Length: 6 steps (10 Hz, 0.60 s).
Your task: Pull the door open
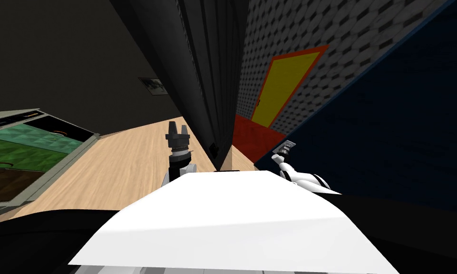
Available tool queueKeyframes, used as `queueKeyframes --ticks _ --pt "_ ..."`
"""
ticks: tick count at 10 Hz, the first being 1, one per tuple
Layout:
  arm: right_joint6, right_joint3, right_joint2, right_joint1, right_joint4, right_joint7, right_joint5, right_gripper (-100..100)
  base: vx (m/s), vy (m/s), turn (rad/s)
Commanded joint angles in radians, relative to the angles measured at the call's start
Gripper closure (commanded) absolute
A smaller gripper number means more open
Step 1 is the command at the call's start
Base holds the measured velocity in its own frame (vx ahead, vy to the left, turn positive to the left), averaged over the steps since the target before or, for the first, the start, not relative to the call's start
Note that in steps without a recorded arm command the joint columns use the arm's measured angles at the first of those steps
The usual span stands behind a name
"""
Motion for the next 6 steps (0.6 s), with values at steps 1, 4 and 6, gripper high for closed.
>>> queueKeyframes --ticks 1,4,6 --pt "0.004 0.009 0.004 -0.003 -0.007 -0.009 0.015 100 -0.107 0.001 0.017" --pt "0.011 0.023 0.010 -0.007 -0.018 -0.023 0.036 100 -0.217 0.006 0.046" --pt "0.021 0.043 0.019 -0.013 -0.033 -0.044 0.068 100 -0.112 0.045 0.001"
